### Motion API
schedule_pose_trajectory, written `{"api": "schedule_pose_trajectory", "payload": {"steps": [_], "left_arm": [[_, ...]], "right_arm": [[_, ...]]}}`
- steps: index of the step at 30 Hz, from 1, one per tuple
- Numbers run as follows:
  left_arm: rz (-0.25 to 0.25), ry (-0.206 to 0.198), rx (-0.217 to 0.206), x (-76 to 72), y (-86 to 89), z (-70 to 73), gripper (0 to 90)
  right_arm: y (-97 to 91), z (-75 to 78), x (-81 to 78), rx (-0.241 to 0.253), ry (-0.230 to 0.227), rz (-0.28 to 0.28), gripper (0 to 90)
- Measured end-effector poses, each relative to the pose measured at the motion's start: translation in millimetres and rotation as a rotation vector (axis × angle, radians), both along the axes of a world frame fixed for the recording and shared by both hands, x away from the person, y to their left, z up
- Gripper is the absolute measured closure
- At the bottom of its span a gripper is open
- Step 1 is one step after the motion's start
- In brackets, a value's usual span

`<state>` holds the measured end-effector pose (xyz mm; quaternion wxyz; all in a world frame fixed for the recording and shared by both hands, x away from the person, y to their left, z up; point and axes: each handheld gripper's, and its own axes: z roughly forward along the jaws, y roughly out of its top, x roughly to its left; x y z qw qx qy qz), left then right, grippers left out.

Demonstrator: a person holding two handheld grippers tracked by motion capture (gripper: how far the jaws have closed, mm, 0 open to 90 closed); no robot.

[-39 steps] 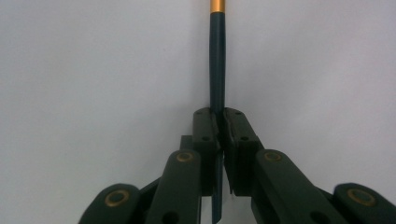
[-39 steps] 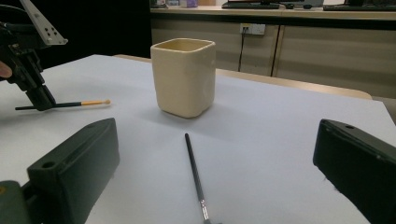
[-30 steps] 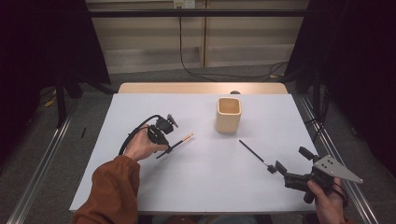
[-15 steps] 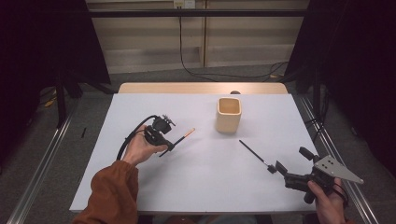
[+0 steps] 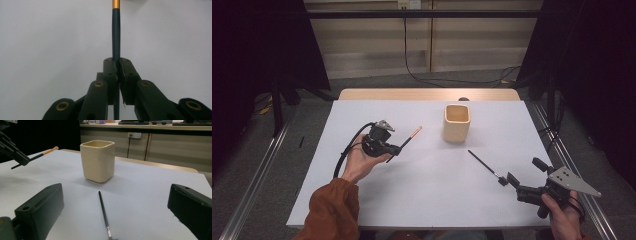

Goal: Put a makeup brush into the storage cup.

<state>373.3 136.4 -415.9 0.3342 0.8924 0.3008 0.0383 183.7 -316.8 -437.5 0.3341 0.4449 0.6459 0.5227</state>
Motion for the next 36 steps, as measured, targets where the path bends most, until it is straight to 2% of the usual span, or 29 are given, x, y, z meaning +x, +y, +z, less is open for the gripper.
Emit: {"api": "schedule_pose_trajectory", "payload": {"steps": [3, 6, 9, 13, 16, 18, 23, 28, 29, 33, 36], "left_arm": [[0.005, -0.028, -0.022, -2.5, 1.8, 2.4, 84.3], [0.031, -0.059, -0.064, -4.7, 4.2, 2.6, 84.4], [0.043, -0.052, -0.099, -6.5, 6.1, 0.8, 84.3], [0.048, -0.084, -0.111, -9.8, 6.5, 0.6, 84.4], [0.058, -0.112, -0.149, -11.3, 8.1, 3.5, 84.4], [0.059, -0.140, -0.168, -12.1, 9.0, 4.6, 84.4], [0.055, -0.178, -0.227, -14.1, 10.6, 1.2, 84.4], [0.045, -0.220, -0.250, -17.7, 12.4, -3.4, 84.4], [0.048, -0.218, -0.261, -18.6, 12.7, -3.5, 84.4], [0.044, -0.252, -0.289, -20.0, 15.6, 0.5, 84.3], [0.047, -0.263, -0.327, -21.9, 16.8, 3.9, 84.3]], "right_arm": [[0.0, 0.0, 0.0, 0.002, 0.001, 0.000, 0.1], [0.0, 0.1, 0.0, 0.003, 0.002, 0.000, 0.1], [-0.1, 0.0, 0.2, 0.002, 0.002, -0.001, 0.1], [0.4, -0.1, 0.5, 0.000, 0.000, 0.002, 0.1], [0.2, 0.0, 0.6, 0.001, 0.001, 0.002, 0.1], [0.3, -0.1, 0.7, 0.002, 0.001, 0.002, 0.1], [0.1, 0.0, 0.1, 0.004, 0.002, 0.000, 0.1], [0.1, 0.0, -0.1, 0.004, 0.003, -0.002, 0.1], [-0.1, 0.0, -0.3, 0.005, 0.004, -0.001, 0.2], [0.2, 0.2, -0.5, 0.003, -0.001, 0.002, 0.2], [-0.2, 0.3, -0.9, 0.004, -0.003, 0.002, 0.2]]}}
